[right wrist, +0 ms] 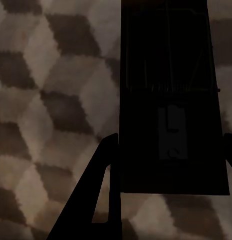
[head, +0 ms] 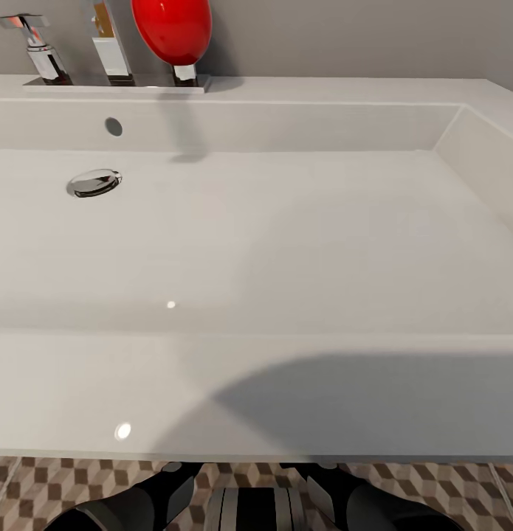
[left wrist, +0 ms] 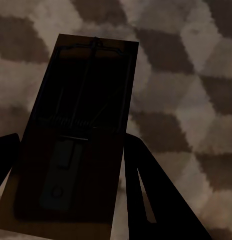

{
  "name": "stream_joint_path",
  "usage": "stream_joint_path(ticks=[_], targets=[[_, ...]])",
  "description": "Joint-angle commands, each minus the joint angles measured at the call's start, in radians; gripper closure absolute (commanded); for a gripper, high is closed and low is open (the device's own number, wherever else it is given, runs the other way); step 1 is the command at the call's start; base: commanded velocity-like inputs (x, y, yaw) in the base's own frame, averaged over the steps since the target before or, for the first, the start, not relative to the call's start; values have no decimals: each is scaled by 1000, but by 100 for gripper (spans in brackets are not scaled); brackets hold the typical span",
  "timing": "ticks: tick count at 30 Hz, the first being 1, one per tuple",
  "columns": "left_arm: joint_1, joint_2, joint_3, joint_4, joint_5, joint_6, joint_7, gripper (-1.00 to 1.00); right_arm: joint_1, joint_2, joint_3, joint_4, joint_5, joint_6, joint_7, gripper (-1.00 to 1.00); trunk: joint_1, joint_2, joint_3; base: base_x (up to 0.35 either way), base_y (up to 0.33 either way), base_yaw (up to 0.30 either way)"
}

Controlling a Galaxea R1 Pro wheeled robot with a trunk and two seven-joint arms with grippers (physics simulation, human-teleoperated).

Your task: Take the four mousetraps from the cabinet in the bathroom and place them on the bathroom floor. Make sure all four end up on the same floor surface, and ensure that at least two of them are either under or directly next to the same bathroom sink.

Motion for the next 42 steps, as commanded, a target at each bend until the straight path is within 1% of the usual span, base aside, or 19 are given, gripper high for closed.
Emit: stream_joint_path(ticks=[1,32,42], targets=[[-1,0,-9,1,5,-4,2,100,0,0,1,1,2,-3,1,100,0,0,-1,0,0,0],[-1,0,-9,1,4,-12,2,100,-1,0,1,1,-1,-2,1,100,0,0,-1,0,0,0],[-1,0,-9,1,4,-16,2,100,-1,0,1,1,0,-2,1,100,0,0,-1,-89,0,0]])
